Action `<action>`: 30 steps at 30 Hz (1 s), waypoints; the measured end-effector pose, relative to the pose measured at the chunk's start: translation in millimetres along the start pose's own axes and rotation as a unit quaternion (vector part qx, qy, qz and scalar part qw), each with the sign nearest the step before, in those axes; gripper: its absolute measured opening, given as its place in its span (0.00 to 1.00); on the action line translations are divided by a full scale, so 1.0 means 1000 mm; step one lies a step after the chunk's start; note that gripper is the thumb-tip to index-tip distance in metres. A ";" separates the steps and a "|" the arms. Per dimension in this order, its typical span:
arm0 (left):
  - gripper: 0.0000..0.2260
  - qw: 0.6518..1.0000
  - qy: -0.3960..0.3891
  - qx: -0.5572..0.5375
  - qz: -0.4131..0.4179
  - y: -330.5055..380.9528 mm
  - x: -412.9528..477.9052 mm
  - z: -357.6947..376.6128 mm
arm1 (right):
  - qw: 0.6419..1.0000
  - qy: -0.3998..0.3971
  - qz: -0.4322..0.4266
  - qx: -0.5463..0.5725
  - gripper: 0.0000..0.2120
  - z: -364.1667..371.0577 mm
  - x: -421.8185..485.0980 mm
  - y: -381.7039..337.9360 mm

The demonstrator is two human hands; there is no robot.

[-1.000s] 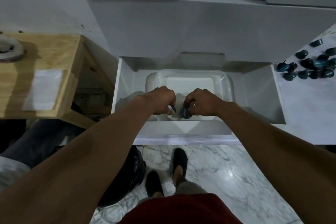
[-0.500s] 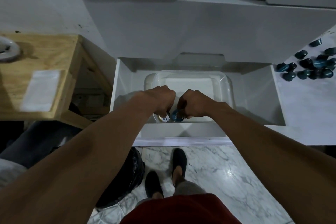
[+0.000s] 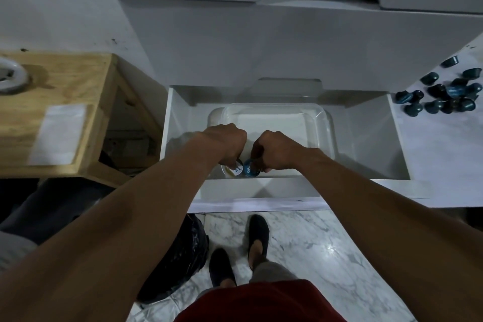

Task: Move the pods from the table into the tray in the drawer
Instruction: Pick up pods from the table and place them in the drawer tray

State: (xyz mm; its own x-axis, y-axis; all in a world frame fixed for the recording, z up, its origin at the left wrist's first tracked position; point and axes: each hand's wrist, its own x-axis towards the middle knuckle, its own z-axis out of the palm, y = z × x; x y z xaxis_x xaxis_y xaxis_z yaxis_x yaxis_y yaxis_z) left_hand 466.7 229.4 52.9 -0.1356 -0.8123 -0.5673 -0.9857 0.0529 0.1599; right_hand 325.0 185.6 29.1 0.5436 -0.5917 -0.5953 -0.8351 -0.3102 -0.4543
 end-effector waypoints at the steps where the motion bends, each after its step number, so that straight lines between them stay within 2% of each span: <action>1: 0.16 1.000 0.000 -0.004 0.001 -0.001 0.000 0.000 | 1.000 -0.001 -0.001 -0.001 0.10 0.000 0.000 -0.001; 8: 0.18 1.000 0.010 -0.005 0.008 -0.005 -0.004 0.001 | 1.000 0.007 0.001 -0.025 0.10 0.000 0.001 -0.003; 11: 0.20 0.999 0.038 -0.018 0.017 -0.008 -0.005 -0.002 | 1.000 0.020 0.002 -0.022 0.13 -0.005 -0.003 -0.002; 19: 0.16 0.975 0.218 0.031 0.029 0.021 -0.030 -0.027 | 0.972 0.214 0.052 -0.084 0.20 -0.034 -0.057 0.007; 25: 0.17 0.935 0.331 0.042 0.121 0.082 -0.042 -0.049 | 0.932 0.336 0.110 -0.084 0.21 -0.055 -0.134 0.033; 30: 0.20 0.885 0.416 0.087 0.189 0.143 -0.036 -0.075 | 0.885 0.435 0.148 -0.078 0.23 -0.075 -0.195 0.063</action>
State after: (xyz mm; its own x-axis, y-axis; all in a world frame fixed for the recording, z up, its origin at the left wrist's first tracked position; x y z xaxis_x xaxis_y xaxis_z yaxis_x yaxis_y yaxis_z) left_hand 337.9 222.6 156.4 -0.4091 -0.8606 0.3033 -0.8961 0.4416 0.0442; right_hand 159.9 225.8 165.8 0.0856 -0.9920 0.0930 -0.9686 -0.1047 -0.2254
